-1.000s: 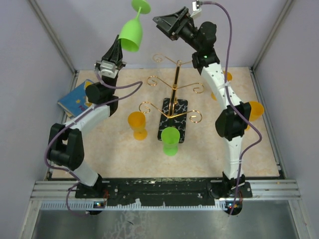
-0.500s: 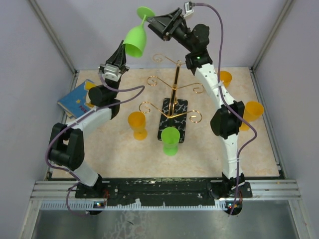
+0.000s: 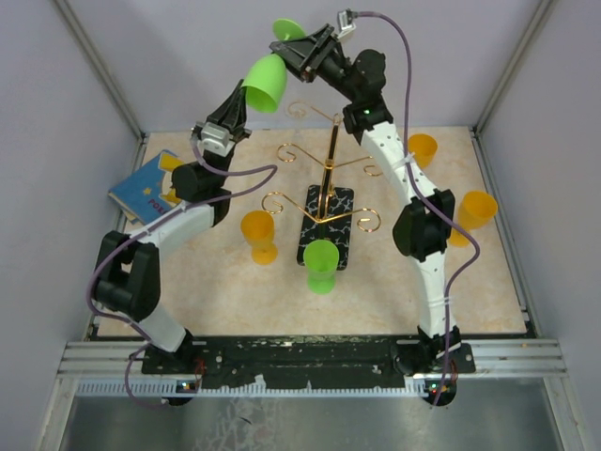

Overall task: Place the wine glass upside down on the wine glass rack
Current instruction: Turn the wine glass upside down at the wine rack.

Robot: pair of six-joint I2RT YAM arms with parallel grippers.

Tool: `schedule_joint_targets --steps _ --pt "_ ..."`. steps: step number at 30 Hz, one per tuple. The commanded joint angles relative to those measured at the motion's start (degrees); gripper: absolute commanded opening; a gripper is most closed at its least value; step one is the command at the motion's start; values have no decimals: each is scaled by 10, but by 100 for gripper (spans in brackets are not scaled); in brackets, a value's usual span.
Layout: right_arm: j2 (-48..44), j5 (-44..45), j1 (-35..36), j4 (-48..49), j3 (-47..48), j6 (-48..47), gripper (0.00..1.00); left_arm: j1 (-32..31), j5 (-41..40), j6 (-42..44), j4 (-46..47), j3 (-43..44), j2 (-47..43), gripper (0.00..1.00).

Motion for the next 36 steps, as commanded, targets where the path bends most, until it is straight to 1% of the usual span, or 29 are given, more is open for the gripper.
schedule_joint_targets --steps 1,3,5,10,17,20,28,30,34,36 --pt "-4 -17 6 30 31 1 38 -7 2 -9 31 13 8 0" --pt "-8 -17 6 29 28 -1 32 -10 -5 -6 30 15 11 0" --pt "-10 -18 6 24 27 -8 30 -13 -12 -6 27 19 16 0" --pt "-12 -17 6 14 28 -15 30 -27 -9 -1 20 31 30 0" --pt "-10 -17 6 11 29 -17 32 -46 -2 -16 13 46 44 0" --pt "-10 -17 6 10 30 -19 34 -53 3 -22 8 45 44 0" --pt "-6 -17 6 9 36 -22 34 -65 8 -33 -5 38 39 0" --pt "-4 -18 6 8 39 -22 28 -69 10 -36 -7 38 41 0" --pt "-6 -21 6 5 39 -24 10 -72 14 -37 -8 40 44 0" --pt "-7 -21 6 2 39 -27 0 -73 16 -34 -8 39 43 6"
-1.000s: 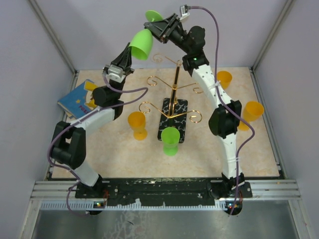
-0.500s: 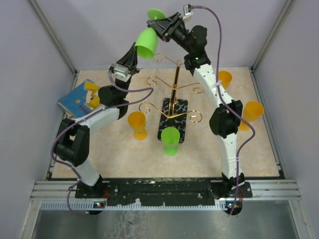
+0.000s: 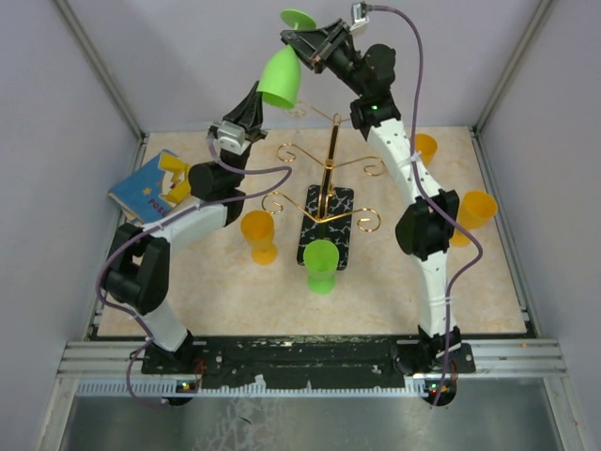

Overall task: Place the wine glass upside down on the wine glass rack
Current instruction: Turn the wine glass upside down at the wine rack.

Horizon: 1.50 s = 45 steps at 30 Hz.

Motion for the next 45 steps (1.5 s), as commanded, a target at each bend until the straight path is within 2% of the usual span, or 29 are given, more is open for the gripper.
schedule_joint_targets --steps 1,3,8,12,17,20,23,27,31,37,45 --pt "-9 -46 20 2 20 -45 0 -25 50 -32 -10 13 2 9" --pt "-12 -46 20 -11 20 -63 0 -25 51 -26 -10 9 -1 17" --pt "-30 -33 11 -37 16 -119 0 -24 52 8 -11 -18 -15 53" --pt "-47 -13 1 -57 16 -182 0 -24 45 35 -22 -50 -35 77" --pt "-72 8 -17 -75 7 -250 0 -24 -8 59 -17 -93 -69 92" --pt "-91 19 -28 -79 -8 -282 0 -23 -42 62 -23 -102 -90 98" --pt "-113 29 -35 -105 -20 -334 0 -20 -61 63 -52 -87 -105 99" --pt "-172 58 -46 -172 -52 -454 0 -9 -112 46 -99 -47 -113 99" --pt "-284 121 -71 -165 -218 -534 0 21 -112 16 -156 -10 -116 99" --pt "-436 189 -151 -155 -422 -571 0 71 -98 -48 -229 36 -104 99" --pt "-549 303 -171 -201 -550 -714 0 95 -81 -72 -238 58 -72 99"
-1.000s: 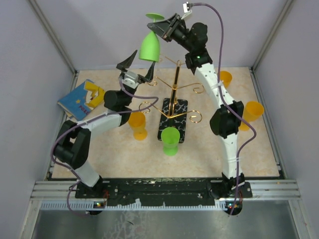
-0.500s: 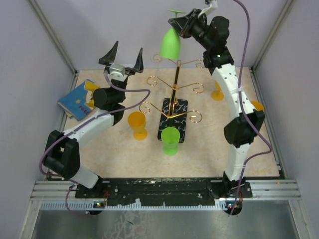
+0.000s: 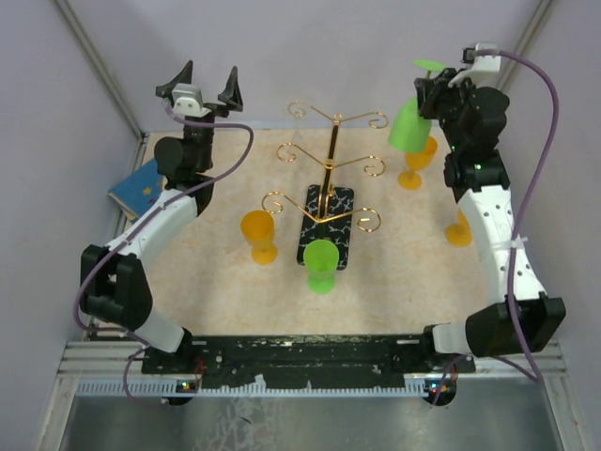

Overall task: Place the wine glass upside down on the wine glass rack
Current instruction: Turn the wine glass upside down at the wine rack.

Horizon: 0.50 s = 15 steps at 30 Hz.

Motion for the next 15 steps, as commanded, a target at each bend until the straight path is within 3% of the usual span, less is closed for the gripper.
schedule_joint_targets --steps 1,10,15 --pt "-53 79 7 4 -51 -100 0 3 15 -26 -13 24 23 99" --pt "-104 89 5 183 -255 -120 0 8 28 -33 -12 41 48 99" --pt "-72 53 6 205 -273 -109 0 12 32 -31 -13 46 52 99"
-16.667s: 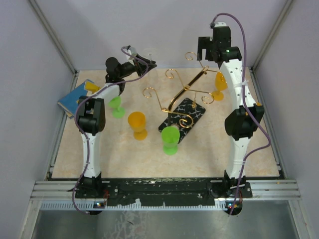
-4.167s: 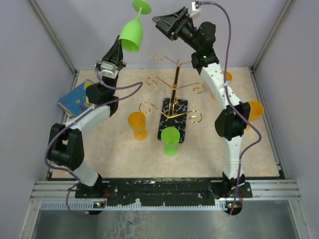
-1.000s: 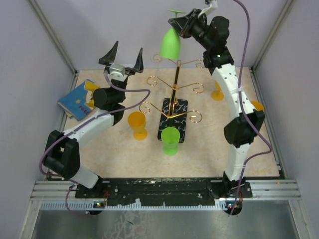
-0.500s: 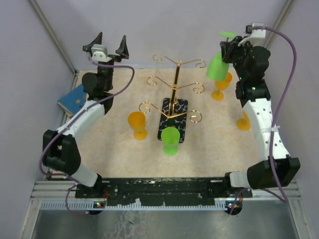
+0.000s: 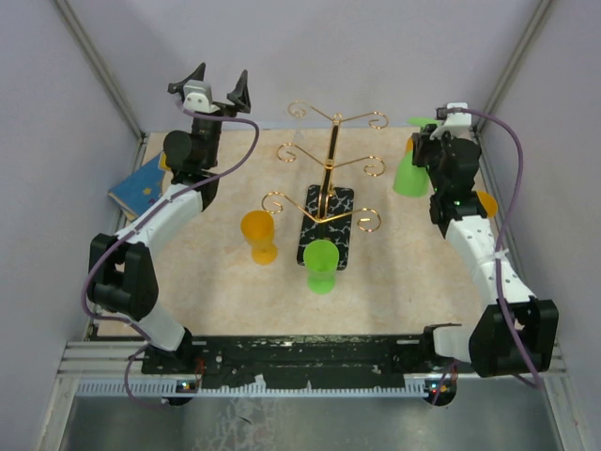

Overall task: Place the wine glass upside down on the wine glass rack
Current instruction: Turn the wine glass upside down at the wine rack.

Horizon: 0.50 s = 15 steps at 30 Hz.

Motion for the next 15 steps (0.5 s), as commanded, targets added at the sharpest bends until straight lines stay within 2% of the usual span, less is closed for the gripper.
schedule_joint_targets --steps 1,15 --pt "17 -26 4 101 9 -4 0 6 10 -7 6 21 4 99" --pt "100 -155 4 356 -96 -18 0 20 17 -8 7 25 18 99"
